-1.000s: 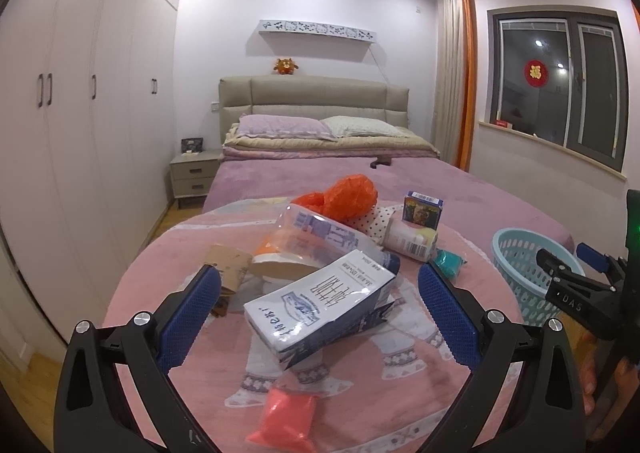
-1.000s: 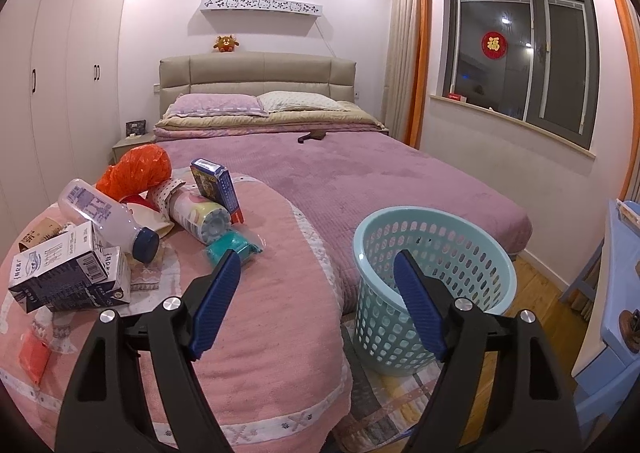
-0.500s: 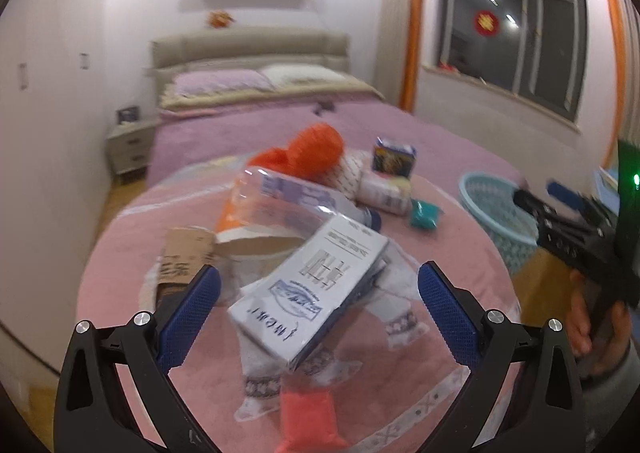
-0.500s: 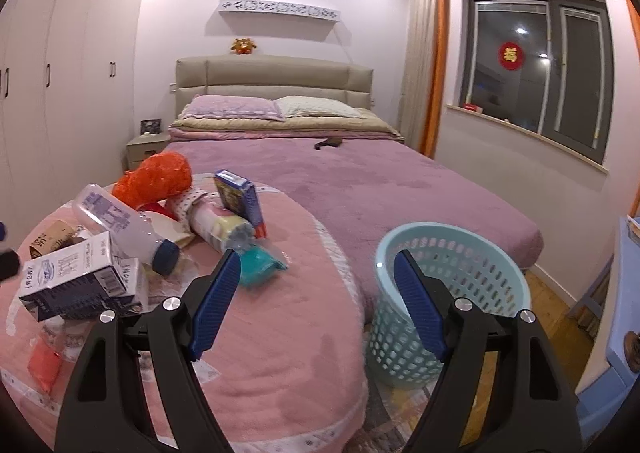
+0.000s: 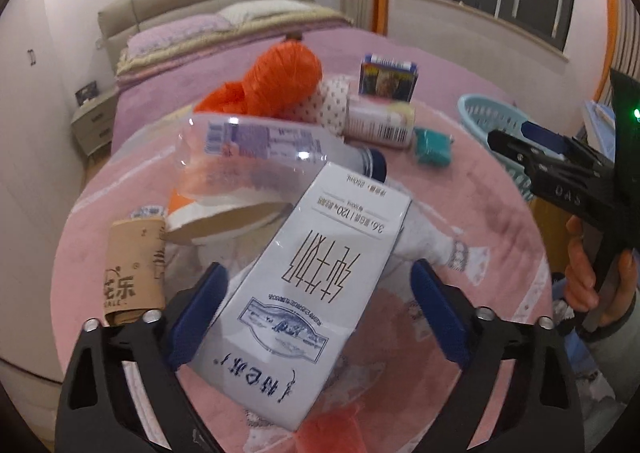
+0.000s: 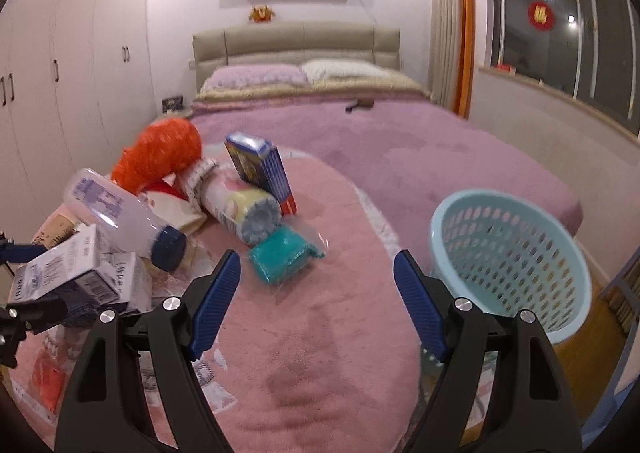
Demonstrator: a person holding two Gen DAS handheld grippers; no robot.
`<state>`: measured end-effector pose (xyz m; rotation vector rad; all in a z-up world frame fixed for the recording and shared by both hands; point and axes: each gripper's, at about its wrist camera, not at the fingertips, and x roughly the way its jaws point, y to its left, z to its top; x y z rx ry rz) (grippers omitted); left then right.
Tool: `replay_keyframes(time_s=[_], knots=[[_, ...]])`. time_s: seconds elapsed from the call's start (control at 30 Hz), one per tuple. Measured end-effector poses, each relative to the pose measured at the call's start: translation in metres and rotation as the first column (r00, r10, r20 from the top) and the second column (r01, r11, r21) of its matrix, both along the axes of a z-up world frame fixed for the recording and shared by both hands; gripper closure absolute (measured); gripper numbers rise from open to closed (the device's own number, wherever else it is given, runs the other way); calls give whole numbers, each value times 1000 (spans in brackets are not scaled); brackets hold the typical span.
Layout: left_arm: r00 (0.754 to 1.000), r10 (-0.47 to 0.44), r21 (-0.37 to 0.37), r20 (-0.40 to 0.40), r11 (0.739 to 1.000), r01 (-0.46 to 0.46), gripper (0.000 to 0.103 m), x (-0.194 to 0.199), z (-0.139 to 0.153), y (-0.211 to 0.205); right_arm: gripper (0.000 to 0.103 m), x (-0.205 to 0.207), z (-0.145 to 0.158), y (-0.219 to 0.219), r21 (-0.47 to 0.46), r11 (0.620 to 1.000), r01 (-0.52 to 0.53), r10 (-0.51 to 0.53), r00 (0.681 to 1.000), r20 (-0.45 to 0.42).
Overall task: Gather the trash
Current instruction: 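Grasp the teal packet with the right gripper while the left gripper grasps the white milk carton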
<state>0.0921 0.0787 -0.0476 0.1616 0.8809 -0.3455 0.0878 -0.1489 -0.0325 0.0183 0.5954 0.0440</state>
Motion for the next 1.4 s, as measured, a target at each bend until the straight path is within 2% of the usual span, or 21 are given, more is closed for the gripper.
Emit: replay_keyframes(time_s=[0.07,0.1,0.17,0.23,0.4,0.57,0.7,0.83,0.93,1.1,1.23,1.4], knots=[[1000,13,36,-6,999,-13,27,3,-3,-4,28,10,-5,1,3,1000,-3,3,999,-40],[1000,11,52,-6,999,-11,28,3,-4,-6,28,14,-6,2,2,1000,-9,9,999,-49],[1000,6,54,-16,999,-6,40,4,-6,-10,28,23,-8,8,-17,1000,-23,22,998,-60],[1000,4,43,-29,999,-3,48,3,-8,-10,28,31,-11,12,-27,999,-32,30,996,-85],[1000,29,16,-7,999,-29,49,-3,-6,-11,28,47,-18,15,21,999,-27,30,987,-157],[999,45,-39,11,998,-45,49,-10,2,-10,28,59,-28,14,97,995,21,3,969,-246],[998,49,-55,26,997,-47,49,-13,7,-12,29,72,-34,12,140,988,64,-22,957,-288],[998,52,-45,31,998,-50,49,-16,8,-17,56,78,-38,15,121,990,73,-37,959,-282],[998,51,-39,40,998,-49,49,-19,7,-20,67,76,-41,12,137,989,63,-23,960,-278],[998,44,-47,54,998,-41,49,-23,11,-27,70,63,-39,-3,171,984,44,2,966,-259],[997,32,-56,76,998,-28,49,-26,18,-36,70,46,-26,-13,191,982,10,32,976,-215],[994,-1,-64,110,998,8,49,-21,33,-59,70,28,-5,-35,175,984,30,-2,988,-155]])
